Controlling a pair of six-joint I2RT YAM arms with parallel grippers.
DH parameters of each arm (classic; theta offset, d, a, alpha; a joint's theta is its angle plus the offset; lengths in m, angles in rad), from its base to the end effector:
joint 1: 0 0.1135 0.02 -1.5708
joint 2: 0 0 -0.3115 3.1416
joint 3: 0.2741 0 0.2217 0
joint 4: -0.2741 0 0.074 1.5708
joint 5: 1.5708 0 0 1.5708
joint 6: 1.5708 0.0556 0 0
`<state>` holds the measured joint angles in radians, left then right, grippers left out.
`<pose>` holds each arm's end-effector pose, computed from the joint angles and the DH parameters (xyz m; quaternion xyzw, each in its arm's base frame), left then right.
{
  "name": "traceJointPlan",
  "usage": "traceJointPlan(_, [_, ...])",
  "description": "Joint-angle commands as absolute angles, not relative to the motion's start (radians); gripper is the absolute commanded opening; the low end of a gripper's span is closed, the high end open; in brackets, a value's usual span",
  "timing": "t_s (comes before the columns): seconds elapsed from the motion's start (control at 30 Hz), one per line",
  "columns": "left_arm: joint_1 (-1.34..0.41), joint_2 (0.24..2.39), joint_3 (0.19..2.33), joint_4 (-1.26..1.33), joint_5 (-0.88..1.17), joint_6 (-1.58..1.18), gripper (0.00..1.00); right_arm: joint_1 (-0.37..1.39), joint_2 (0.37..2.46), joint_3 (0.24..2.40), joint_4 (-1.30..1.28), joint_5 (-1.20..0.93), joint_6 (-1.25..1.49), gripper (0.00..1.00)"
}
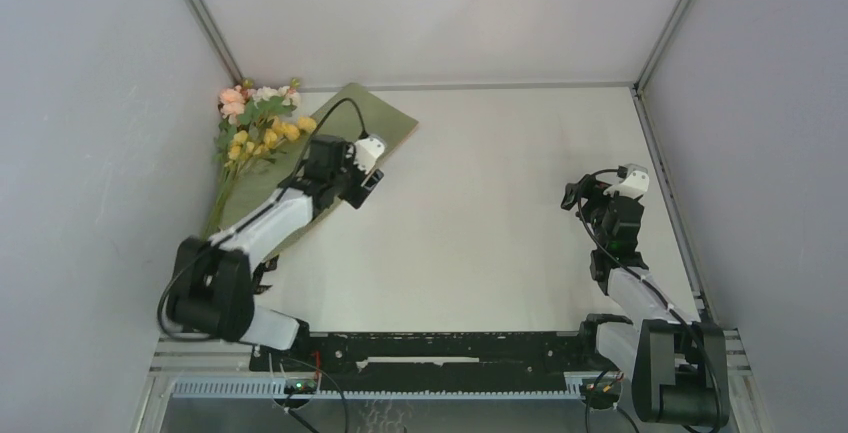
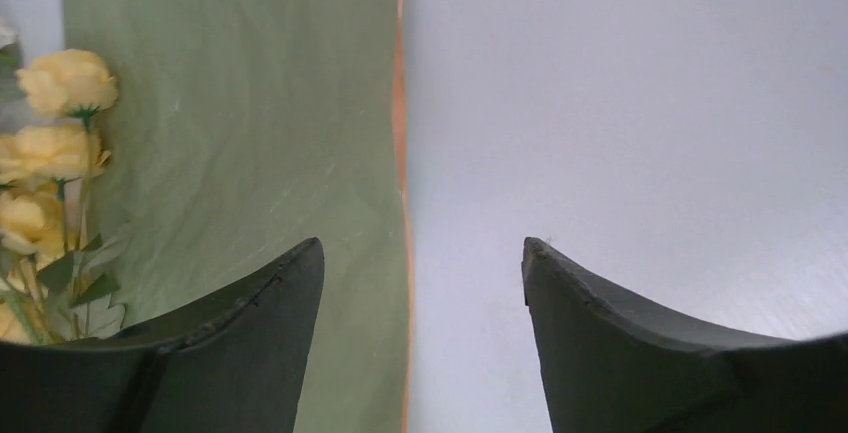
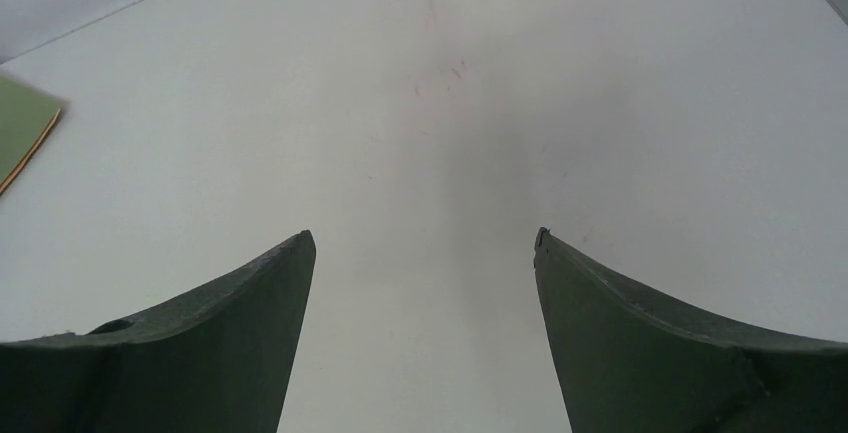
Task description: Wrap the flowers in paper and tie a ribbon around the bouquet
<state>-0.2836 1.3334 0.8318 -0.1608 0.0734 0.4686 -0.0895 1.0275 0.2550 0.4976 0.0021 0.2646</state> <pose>0.2531 -0.0780 0.2866 0.3448 0.8293 0.0077 0.4396 0.1777 -0.0161 0.2390 0.1411 0.7847 0.0519 0.6013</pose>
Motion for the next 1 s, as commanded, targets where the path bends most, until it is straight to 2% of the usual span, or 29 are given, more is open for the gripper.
traceJointPlan(0.0, [-0.334,1.575,1.058,-0.299,-0.115,0.48,0.75,-0.079,1.005,0.258,0.529,0.027,0.272,0.89])
traceJointPlan(0.13, [-0.341,1.827,1.313,-0.409,-0.255,0.419,0.62,-0.077,1.019,0.261,0.538,0.022,0.268,0.9])
traceJointPlan(0.23, [-0.341,1.901,1.394,-0.449,-0.274,0.403,0.5,-0.075,1.027,0.267,0.538,0.017,0.265,0.89])
traceJointPlan(0.4, [-0.341,1.939,1.407,-0.448,-0.276,0.4,0.48,-0.074,1.029,0.268,0.545,0.014,0.264,0.9])
traceJointPlan(0.77, [-0.348,2.006,1.458,-0.461,-0.276,0.41,0.5,-0.073,1.028,0.268,0.548,0.012,0.261,0.9])
traceJointPlan(0.97, [-0.363,2.046,1.497,-0.46,-0.35,0.415,0.44,-0.074,1.029,0.268,0.546,0.012,0.262,0.9])
